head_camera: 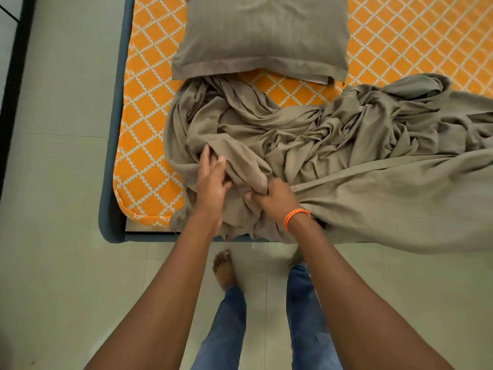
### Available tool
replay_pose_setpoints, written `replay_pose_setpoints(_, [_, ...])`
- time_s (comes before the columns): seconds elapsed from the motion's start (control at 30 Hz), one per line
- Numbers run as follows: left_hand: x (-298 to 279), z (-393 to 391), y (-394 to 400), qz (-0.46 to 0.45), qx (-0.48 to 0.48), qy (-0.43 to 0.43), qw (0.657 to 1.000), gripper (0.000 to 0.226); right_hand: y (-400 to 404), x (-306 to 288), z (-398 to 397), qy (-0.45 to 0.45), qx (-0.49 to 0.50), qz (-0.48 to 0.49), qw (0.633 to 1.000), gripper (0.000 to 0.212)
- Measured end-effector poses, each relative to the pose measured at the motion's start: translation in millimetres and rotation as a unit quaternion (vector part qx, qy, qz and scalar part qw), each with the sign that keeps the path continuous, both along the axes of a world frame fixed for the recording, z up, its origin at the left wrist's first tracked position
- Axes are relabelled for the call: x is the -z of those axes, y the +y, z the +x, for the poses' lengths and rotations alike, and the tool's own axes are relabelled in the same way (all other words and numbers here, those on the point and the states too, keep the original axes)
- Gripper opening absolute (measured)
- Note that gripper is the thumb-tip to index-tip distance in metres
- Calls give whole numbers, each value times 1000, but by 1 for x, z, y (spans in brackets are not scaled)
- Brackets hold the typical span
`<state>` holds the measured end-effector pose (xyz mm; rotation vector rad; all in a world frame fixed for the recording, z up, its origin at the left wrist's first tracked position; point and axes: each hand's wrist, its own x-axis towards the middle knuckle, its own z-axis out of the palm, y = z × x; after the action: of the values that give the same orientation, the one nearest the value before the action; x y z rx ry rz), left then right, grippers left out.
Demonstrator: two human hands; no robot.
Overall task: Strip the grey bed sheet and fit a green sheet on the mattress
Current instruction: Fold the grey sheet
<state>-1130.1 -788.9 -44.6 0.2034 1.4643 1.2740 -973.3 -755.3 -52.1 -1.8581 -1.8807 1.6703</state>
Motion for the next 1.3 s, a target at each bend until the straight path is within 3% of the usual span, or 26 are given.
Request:
replay_pose_setpoints(0.1, [-21, 10, 0, 61, 18, 258, 964, 48, 36, -27, 5, 186, 171, -77, 964, 13])
replay_pose_setpoints(0.17, [-37, 17, -14, 147, 86, 408, 897, 38, 65, -45, 12, 297, 274, -93, 910, 30])
replay_pose_setpoints(0.23, [-46, 31, -30, 177, 184, 511, 821, 48, 87, -61, 21, 349, 336, -91, 870, 37])
replay_pose_setpoints(0.3, [-39, 46, -41, 128, 265, 587, 754, 77, 101, -69, 26, 376, 356, -111, 848, 30])
replay_pose_setpoints(0.37, [-23, 61, -46, 69, 296, 628, 716, 97, 109, -67, 29, 389, 369, -130, 834, 34])
replay_pose_setpoints(0.47, [1, 75, -42, -19, 305, 661, 686, 96, 111, -65, 33, 428, 408, -141, 794, 59])
replay_pose_setpoints(0.53, [12, 77, -35, -85, 309, 661, 678, 86, 109, -60, 36, 471, 411, -146, 767, 47])
replay_pose_setpoints(0.6, [21, 73, -30, -113, 326, 642, 684, 58, 108, -53, 39, 488, 410, -135, 759, 35])
replay_pose_setpoints(0.67, [28, 64, -25, -129, 288, 598, 737, 15, 109, -48, 42, 482, 420, -126, 758, 36])
replay_pose_setpoints(0.7, [31, 58, -26, -147, 241, 570, 772, 10, 110, -48, 42, 473, 430, -118, 760, 31])
replay_pose_setpoints(0.77, [31, 45, -28, -176, 129, 533, 818, 26, 114, -53, 45, 451, 460, -83, 761, 17])
replay_pose_setpoints(0.9, [16, 5, -24, -182, -10, 530, 828, 27, 128, -65, 48, 419, 465, -57, 778, 15])
replay_pose_setpoints(0.97, [5, -12, -16, -159, -51, 495, 853, 28, 134, -66, 45, 354, 443, -10, 824, 25])
replay_pose_setpoints(1.07, [-17, -21, -7, -59, -76, 434, 896, 39, 125, -63, 36, 174, 294, 95, 935, 28])
replay_pose_setpoints(1.13, [-36, -19, -5, -12, -74, 397, 915, 40, 111, -62, 30, 89, 208, 126, 966, 38])
replay_pose_setpoints(1.2, [-54, -17, -9, 20, -68, 369, 927, 36, 92, -67, 25, 66, 219, 125, 965, 42])
replay_pose_setpoints(1.3, [-85, -15, -18, 47, -46, 376, 924, 28, 63, -87, 26, 102, 340, 131, 926, 33])
